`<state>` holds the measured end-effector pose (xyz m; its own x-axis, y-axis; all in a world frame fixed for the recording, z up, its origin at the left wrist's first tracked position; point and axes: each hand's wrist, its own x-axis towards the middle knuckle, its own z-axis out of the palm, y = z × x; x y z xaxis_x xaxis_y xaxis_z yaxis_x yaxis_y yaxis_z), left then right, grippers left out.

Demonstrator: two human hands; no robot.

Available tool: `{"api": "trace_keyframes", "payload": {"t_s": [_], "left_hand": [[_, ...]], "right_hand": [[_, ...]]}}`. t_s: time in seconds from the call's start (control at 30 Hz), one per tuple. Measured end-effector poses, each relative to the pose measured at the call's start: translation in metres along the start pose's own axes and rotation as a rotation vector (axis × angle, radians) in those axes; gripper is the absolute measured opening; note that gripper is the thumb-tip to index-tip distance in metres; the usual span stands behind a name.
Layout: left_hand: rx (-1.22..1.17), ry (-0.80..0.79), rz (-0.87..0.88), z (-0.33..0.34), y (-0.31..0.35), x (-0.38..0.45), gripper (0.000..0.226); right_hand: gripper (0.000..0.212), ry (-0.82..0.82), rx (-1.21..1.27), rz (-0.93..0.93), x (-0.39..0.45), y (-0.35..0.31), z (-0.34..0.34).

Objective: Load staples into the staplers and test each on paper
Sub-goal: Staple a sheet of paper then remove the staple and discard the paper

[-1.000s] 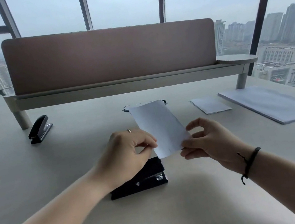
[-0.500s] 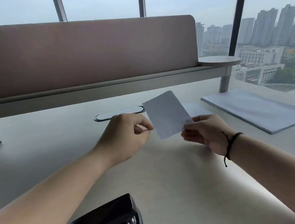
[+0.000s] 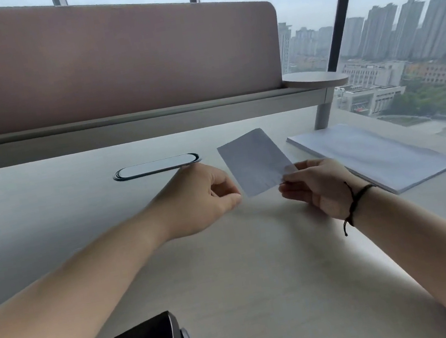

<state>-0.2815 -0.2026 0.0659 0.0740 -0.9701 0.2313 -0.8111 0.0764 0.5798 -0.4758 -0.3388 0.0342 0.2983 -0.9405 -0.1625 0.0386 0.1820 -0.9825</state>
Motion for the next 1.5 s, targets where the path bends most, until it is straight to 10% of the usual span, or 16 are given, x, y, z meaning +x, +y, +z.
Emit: {"api": "trace_keyframes", "payload": {"t_s": [0.43,0.93,1.5], "left_hand": [[-0.490,0.053,-0.218,0.050,0.118,-0.040,0.021],[-0.441,-0.397,0.242,0.316,0.352,-0.138,0.018],[-0.349,-0.941,-0.357,0.567,0.237,-0.202,0.024]], "right_hand": [[0.008,0.002,0.208,-0.063,-0.168,-0.011,-0.077],[0.011,0.525,0.265,0.001,-0.394,0.109,-0.363],[0.027,0.866,0.621,0.561,-0.377,0.403,-0.430]]}}
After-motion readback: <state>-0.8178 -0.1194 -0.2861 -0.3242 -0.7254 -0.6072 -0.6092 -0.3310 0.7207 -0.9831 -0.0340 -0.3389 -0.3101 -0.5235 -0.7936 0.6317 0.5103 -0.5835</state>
